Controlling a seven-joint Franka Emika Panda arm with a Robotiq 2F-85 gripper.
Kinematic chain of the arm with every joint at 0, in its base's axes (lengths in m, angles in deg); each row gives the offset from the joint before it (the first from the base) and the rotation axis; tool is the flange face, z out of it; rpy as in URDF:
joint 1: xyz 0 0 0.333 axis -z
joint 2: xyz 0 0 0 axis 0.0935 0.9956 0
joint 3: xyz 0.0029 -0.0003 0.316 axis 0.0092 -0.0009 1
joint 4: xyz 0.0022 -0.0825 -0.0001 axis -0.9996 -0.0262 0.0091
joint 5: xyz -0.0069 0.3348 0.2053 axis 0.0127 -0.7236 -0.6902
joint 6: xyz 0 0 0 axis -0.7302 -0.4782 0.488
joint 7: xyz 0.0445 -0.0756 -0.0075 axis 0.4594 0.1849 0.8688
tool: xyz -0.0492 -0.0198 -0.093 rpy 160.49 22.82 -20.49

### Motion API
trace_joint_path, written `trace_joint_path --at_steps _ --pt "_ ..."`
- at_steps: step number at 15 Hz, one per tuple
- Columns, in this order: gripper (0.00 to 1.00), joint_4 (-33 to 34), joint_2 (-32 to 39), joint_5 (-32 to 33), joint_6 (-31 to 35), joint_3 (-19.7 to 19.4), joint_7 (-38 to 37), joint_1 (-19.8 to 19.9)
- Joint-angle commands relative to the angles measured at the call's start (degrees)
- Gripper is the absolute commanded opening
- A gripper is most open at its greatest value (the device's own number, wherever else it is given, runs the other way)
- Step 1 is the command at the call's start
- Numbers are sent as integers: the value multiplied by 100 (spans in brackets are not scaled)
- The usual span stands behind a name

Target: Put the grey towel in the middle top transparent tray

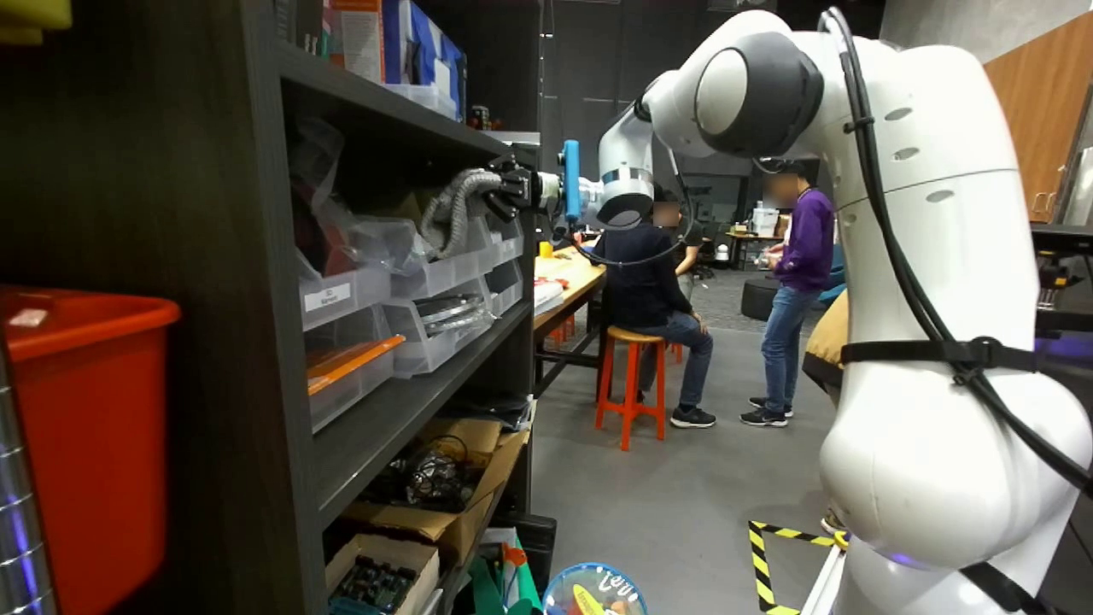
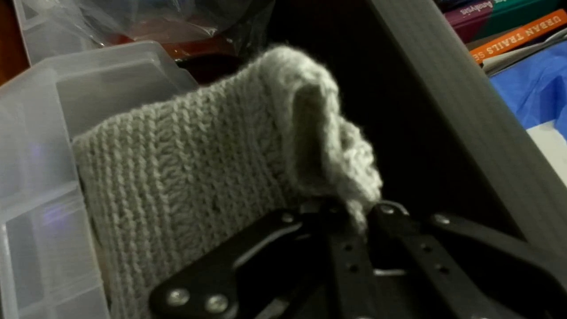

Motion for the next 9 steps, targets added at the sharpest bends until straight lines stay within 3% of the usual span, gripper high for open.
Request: trace_joint_path --at_steps 1,7,8,9 --pt "2 216 25 38 299 106 -308 -141" --pt "2 285 99 60 485 213 -403 -244" --pt "8 279 91 60 485 212 -422 -240" --pt "33 298 98 56 482 218 -432 -240"
